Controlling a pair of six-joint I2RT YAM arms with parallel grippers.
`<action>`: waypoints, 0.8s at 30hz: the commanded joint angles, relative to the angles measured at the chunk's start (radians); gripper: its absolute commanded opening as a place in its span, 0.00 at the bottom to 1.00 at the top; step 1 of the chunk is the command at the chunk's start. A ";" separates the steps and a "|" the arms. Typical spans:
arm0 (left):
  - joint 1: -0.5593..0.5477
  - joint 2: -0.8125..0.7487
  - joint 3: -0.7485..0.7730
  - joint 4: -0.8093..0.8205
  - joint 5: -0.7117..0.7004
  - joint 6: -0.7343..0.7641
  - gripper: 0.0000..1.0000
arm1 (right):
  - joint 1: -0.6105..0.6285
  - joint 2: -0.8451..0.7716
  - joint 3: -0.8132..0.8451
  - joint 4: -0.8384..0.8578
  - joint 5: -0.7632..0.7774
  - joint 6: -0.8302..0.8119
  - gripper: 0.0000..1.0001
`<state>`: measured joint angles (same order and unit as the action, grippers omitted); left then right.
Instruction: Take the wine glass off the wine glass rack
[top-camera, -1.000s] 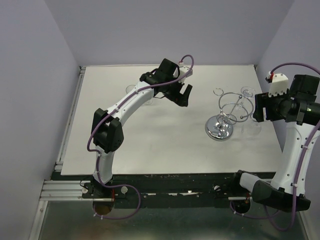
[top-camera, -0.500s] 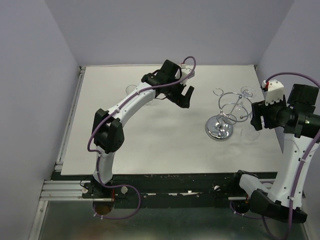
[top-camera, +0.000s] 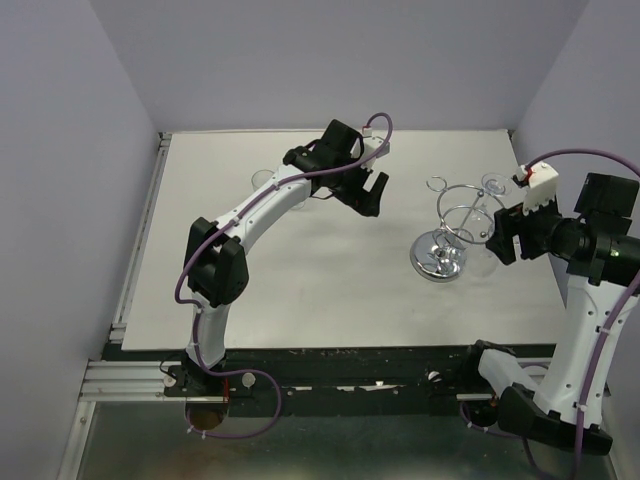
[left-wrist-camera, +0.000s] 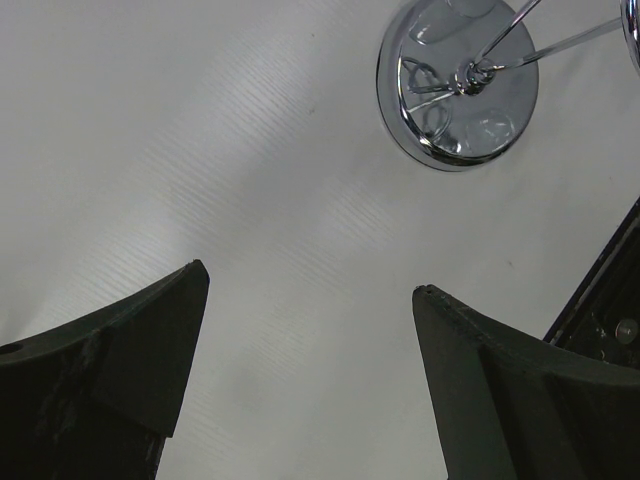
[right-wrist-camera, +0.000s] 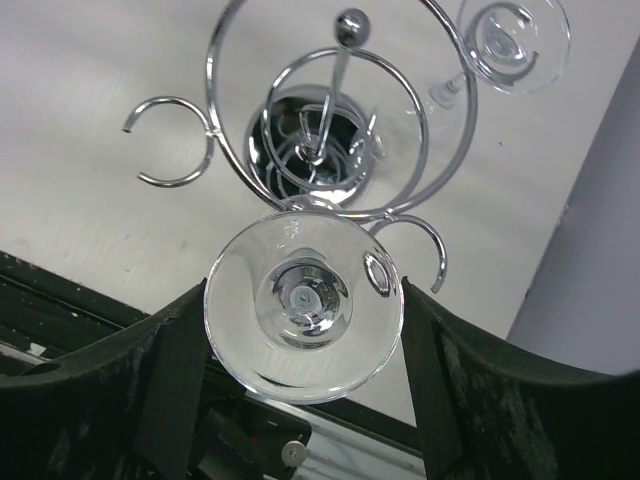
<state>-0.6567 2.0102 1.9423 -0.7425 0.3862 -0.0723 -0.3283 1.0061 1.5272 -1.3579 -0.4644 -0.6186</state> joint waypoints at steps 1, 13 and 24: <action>-0.003 -0.010 0.009 0.002 0.013 0.006 0.99 | 0.024 -0.032 0.031 -0.170 -0.169 -0.004 0.47; -0.004 -0.018 -0.002 -0.011 -0.004 0.014 0.99 | 0.175 0.009 0.022 -0.165 -0.220 0.014 0.44; 0.012 -0.122 -0.152 0.024 -0.027 0.031 0.99 | 0.432 0.135 0.096 -0.086 -0.194 0.076 0.40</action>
<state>-0.6559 1.9850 1.8553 -0.7471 0.3744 -0.0563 0.0353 1.1149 1.5761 -1.3594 -0.6376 -0.5747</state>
